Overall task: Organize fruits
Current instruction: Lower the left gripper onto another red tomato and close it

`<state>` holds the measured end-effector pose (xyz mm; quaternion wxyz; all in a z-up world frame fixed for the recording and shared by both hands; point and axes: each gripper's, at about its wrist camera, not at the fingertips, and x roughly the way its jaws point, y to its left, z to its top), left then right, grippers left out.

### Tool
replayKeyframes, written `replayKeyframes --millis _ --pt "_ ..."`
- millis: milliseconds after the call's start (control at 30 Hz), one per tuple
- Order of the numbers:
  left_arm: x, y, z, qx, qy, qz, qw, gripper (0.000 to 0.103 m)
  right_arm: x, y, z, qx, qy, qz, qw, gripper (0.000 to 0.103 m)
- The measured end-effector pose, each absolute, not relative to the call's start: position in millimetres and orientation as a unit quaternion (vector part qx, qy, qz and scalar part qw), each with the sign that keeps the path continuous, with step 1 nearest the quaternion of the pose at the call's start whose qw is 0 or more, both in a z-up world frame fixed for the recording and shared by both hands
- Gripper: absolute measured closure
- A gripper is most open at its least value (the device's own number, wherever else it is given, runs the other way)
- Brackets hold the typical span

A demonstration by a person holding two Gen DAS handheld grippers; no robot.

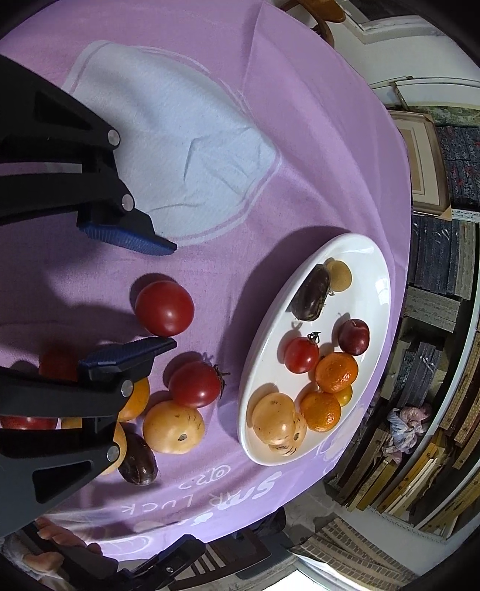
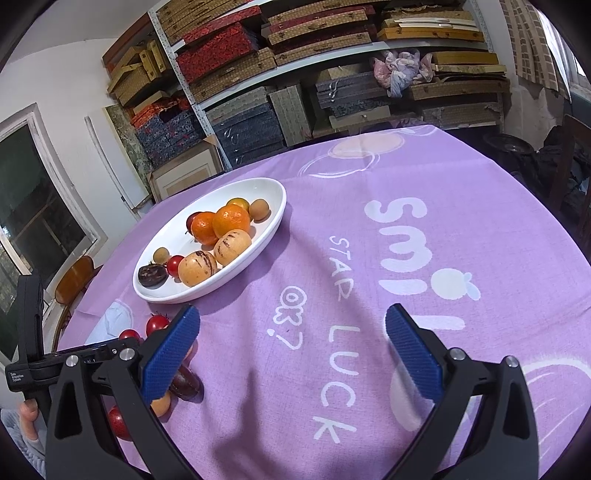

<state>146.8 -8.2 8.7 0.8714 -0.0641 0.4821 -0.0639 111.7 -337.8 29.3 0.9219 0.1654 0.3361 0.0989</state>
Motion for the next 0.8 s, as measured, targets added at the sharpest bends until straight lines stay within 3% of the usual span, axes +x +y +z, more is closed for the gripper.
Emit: replayKeyframes --millis 300,600,800 --pt "145 -22 4 -0.010 0.464 -0.061 0.884 0.071 113 -337 28 0.165 0.338 0.099 0.921 0.004" --pt "128 -29 0 0.063 0.430 -0.060 0.899 0.072 113 -334 26 0.157 0.338 0.107 0.922 0.004" --pt "113 -8 1 0.042 0.431 -0.047 0.900 0.072 108 -319 31 0.132 0.327 0.134 0.926 0.004"
